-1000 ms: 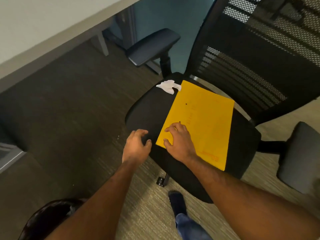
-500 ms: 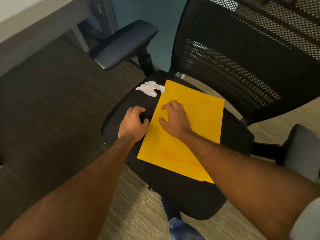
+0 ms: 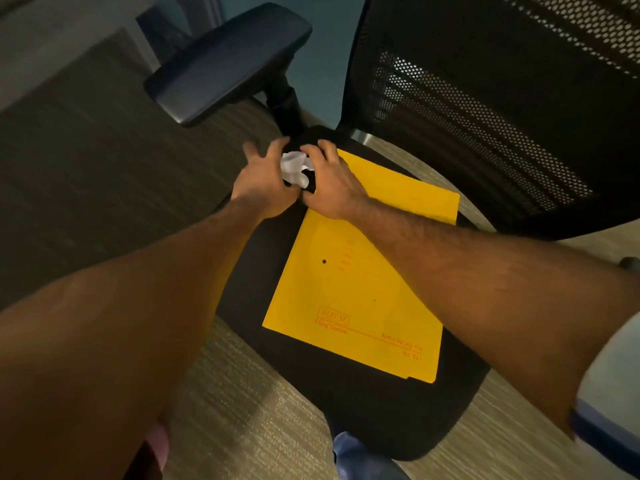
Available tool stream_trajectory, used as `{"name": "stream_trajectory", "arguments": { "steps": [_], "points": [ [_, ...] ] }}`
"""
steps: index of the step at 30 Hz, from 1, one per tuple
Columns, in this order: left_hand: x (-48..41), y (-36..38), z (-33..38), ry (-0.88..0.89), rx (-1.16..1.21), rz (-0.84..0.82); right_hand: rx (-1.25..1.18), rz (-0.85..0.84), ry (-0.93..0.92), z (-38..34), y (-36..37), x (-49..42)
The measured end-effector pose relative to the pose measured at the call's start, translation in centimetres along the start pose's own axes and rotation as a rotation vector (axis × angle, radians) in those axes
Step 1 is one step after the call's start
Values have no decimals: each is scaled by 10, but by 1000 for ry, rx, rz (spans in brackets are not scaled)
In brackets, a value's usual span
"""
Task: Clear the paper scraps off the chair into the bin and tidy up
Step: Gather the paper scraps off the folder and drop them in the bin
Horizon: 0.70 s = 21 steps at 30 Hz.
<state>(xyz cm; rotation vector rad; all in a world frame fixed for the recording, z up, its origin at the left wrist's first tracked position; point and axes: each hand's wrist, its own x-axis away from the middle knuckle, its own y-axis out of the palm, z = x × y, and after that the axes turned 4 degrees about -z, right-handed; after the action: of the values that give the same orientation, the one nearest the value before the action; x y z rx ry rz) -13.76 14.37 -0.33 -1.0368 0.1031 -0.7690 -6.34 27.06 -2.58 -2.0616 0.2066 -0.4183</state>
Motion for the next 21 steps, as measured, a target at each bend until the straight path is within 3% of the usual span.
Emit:
{"name": "stream_trajectory", "arguments": {
  "steps": [7, 14, 21],
  "points": [
    [-12, -1, 2, 12, -120, -169, 109, -114, -25, 0, 7, -5],
    [-6, 6, -7, 39, 50, -85, 47, 38, -63, -11, 4, 7],
    [16, 6, -10, 19, 269, -8, -162, 155, -31, -21, 14, 22]
  ]
}}
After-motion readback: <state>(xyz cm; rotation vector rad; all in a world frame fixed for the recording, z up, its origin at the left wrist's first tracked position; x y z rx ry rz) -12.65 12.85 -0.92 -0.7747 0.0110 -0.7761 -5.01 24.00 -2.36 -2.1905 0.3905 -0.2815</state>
